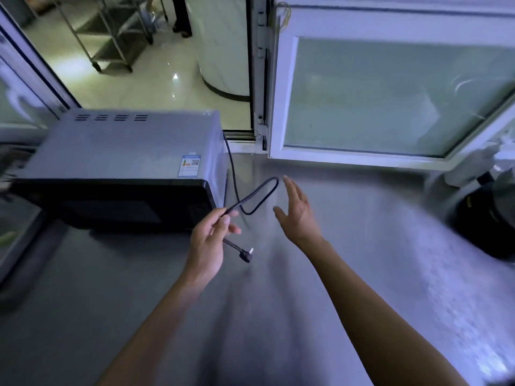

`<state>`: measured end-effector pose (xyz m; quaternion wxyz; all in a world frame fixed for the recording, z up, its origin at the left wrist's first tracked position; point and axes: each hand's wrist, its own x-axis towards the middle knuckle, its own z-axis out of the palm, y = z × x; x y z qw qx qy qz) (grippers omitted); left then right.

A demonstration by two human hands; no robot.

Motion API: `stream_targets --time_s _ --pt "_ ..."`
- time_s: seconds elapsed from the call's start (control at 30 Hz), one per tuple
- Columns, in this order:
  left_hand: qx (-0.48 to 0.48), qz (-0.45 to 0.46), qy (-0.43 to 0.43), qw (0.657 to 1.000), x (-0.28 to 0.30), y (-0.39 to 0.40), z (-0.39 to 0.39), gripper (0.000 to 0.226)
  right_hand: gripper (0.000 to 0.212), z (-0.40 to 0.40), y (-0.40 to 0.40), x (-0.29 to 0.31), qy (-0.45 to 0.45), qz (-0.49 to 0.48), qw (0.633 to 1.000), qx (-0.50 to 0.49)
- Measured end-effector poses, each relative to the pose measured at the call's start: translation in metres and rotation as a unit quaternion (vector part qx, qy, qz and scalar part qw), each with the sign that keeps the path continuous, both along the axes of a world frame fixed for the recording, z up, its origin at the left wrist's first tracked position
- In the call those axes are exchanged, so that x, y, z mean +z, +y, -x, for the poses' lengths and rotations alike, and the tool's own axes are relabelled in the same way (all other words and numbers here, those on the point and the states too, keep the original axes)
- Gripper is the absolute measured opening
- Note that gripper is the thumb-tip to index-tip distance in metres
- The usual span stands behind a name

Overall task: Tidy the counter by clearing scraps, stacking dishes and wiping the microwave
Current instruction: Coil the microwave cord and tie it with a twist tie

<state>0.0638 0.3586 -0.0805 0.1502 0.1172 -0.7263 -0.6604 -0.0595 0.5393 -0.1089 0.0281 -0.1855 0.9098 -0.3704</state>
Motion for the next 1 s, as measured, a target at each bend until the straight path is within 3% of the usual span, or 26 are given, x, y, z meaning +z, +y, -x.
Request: stream_targets --time_s 0.17,0.3,0.37,0.67,1.0 --pt "0.013 0.000 0.024 1.000 -0.002 -0.015 -0.022 0.022 0.073 0.012 -0.032 0.002 -0.042 0.007 0.999 0.005" --pt "0.035 0.008 0.031 0.999 -0.001 -0.028 -0.033 0.022 0.025 0.014 -0.049 -0.002 -0.041 -0.016 0.999 0.016" --pt "0.047 0.007 0.030 0.998 -0.004 -0.037 -0.036 0.022 0.014 0.012 -0.050 -0.003 -0.015 -0.004 1.000 0.007" --pt "0.055 0.072 -0.008 0.996 -0.025 -0.053 -0.028 0.022 0.012 -0.005 -0.014 0.029 0.010 0.174 0.978 -0.113" --pt "0.006 0.119 -0.010 0.993 -0.006 -0.012 0.032 0.026 0.013 -0.022 0.013 0.125 0.143 0.272 0.948 -0.089"
